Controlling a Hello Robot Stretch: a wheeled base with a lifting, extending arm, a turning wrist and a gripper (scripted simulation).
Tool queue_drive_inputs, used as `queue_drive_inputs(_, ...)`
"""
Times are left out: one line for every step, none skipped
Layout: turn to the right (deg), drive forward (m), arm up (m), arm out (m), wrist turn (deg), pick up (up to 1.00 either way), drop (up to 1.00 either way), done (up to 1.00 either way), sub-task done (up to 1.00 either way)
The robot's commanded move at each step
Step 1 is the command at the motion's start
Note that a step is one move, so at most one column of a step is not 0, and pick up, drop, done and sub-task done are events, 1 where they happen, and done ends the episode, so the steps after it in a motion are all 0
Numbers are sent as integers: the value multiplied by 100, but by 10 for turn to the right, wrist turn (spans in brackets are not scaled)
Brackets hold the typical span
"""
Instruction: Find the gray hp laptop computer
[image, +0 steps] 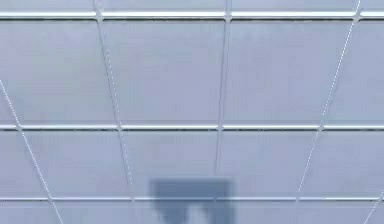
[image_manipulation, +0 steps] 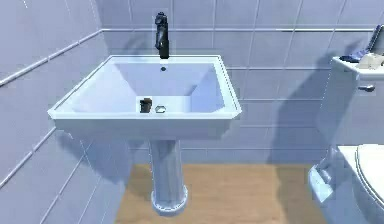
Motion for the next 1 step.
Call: queue_drive_inputs(450, 0, 0, 0, 0, 0, 0, 0, 0)
